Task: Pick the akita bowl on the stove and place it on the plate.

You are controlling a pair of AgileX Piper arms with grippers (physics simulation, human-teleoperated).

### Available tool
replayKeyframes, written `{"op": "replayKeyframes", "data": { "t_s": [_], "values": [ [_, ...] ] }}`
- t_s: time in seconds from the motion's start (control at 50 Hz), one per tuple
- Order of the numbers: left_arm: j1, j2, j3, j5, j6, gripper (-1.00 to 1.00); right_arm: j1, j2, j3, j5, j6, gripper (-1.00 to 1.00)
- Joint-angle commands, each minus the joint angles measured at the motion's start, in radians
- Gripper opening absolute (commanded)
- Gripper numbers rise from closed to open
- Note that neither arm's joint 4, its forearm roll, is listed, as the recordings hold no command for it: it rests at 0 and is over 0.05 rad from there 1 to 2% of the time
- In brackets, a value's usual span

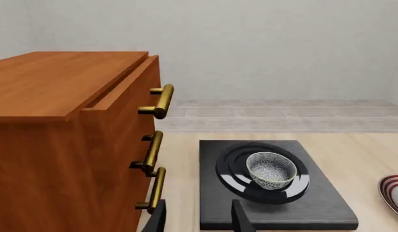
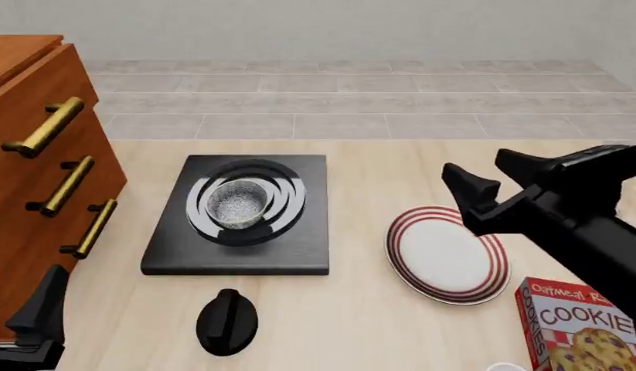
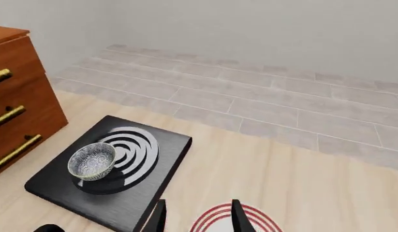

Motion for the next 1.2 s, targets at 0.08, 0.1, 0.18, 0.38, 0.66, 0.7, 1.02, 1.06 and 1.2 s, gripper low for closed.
{"op": "replayKeyframes", "data": {
  "t_s": [0.08, 0.1, 0.18, 0.38, 0.66, 0.7, 1.02, 1.06, 1.2],
  "values": [
    [0.000, 0.000, 0.000, 0.000, 0.000, 1.00, 0.105, 0.275, -0.163, -0.039, 0.030, 1.00],
    [0.000, 0.000, 0.000, 0.000, 0.000, 1.00, 0.108, 0.287, -0.169, -0.043, 0.030, 1.00],
    [0.000, 0.000, 0.000, 0.000, 0.000, 1.00, 0.134, 0.383, -0.234, -0.037, 0.043, 1.00],
    [0.000, 0.000, 0.000, 0.000, 0.000, 1.00, 0.163, 0.506, -0.340, -0.023, 0.110, 1.00],
    [0.000, 0.000, 0.000, 0.000, 0.000, 1.00, 0.204, 0.724, -0.476, -0.026, 0.174, 1.00],
    [0.000, 0.000, 0.000, 0.000, 0.000, 1.00, 0.201, 0.736, -0.486, -0.025, 0.177, 1.00],
    [0.000, 0.000, 0.000, 0.000, 0.000, 1.00, 0.226, 0.884, -0.619, 0.015, 0.209, 1.00],
    [0.000, 0.000, 0.000, 0.000, 0.000, 1.00, 0.230, 0.891, -0.627, 0.021, 0.221, 1.00],
    [0.000, 0.000, 0.000, 0.000, 0.000, 1.00, 0.270, 0.936, -0.664, 0.032, 0.229, 1.00]
  ]
}}
